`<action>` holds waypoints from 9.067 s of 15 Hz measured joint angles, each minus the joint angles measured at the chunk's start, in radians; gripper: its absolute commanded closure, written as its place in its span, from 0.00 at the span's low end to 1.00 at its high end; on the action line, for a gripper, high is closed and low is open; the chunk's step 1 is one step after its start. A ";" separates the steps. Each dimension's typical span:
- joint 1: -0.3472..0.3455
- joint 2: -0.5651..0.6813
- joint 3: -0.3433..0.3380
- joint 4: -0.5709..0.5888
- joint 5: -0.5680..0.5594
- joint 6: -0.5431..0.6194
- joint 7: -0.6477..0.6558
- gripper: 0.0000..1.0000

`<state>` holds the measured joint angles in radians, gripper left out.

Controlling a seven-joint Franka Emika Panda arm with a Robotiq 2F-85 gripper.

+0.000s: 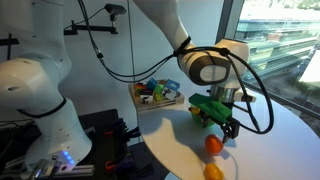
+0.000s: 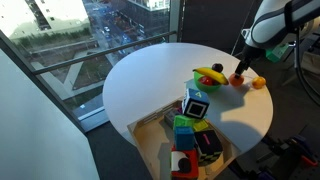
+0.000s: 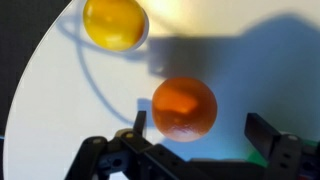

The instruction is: Put the orange in the green bowl

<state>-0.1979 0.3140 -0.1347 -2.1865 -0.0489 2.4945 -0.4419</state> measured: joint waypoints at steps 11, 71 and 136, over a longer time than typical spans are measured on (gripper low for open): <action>-0.012 0.059 0.001 0.033 -0.001 0.000 0.000 0.00; 0.178 -0.149 0.114 0.007 -0.004 -0.130 0.221 0.47; 0.149 -0.511 0.068 -0.047 -0.056 -0.603 0.438 0.00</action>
<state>-0.0486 -0.1969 -0.0663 -2.2334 -0.1053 1.8917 -0.0041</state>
